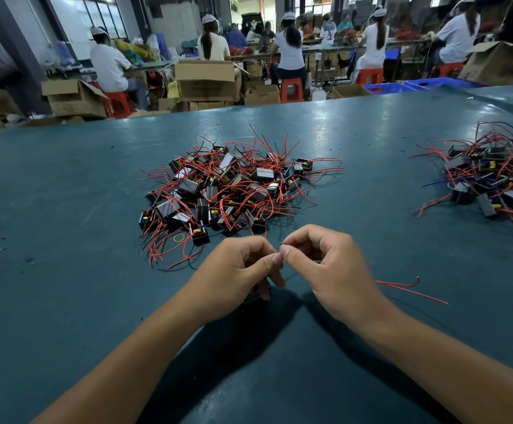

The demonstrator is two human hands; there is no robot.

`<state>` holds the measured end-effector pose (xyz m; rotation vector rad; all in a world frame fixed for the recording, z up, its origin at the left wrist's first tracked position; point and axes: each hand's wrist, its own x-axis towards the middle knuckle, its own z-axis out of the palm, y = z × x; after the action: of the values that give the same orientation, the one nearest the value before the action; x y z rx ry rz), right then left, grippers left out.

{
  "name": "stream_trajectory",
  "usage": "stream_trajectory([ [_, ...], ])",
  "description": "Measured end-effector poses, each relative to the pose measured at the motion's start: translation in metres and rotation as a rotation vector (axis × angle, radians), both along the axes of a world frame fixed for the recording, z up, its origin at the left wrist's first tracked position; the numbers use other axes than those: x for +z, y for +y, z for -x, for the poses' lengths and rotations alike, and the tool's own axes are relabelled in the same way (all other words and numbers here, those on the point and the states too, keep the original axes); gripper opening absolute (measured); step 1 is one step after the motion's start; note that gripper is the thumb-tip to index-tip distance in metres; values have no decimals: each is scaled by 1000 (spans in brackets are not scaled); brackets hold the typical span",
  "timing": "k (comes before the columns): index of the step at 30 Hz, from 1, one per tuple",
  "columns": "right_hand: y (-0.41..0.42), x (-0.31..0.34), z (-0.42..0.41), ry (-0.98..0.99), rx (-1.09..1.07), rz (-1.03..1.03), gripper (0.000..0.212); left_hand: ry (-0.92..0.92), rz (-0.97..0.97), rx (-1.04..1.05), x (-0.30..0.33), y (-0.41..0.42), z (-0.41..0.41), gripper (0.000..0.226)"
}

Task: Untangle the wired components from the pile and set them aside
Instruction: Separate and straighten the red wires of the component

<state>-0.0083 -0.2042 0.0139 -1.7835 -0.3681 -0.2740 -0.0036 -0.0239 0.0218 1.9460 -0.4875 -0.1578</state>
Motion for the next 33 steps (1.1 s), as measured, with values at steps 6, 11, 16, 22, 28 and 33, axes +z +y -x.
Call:
stream_trajectory([
  [6, 2, 1, 2, -4, -9, 12, 16, 35, 18, -8, 5, -1, 4, 31],
  [11, 1, 4, 4, -53, 22, 65, 18, -114, 15, 103, 14, 7, 4, 6],
  [16, 1, 6, 8, -189, 67, 187, 17, -421, -187, 136, 27, 9, 12, 12],
  [22, 2, 6, 10, -299, 89, 210, 17, -401, -241, 123, 30, 4, 16, 16],
  [28, 0, 2, 10, -396, 88, 316, 3, -24, -24, 174, 32, -1, 16, 29],
  [33, -1, 3, 11, -480, 96, 372, 10, 390, 197, 173, 27, -2, 15, 24],
])
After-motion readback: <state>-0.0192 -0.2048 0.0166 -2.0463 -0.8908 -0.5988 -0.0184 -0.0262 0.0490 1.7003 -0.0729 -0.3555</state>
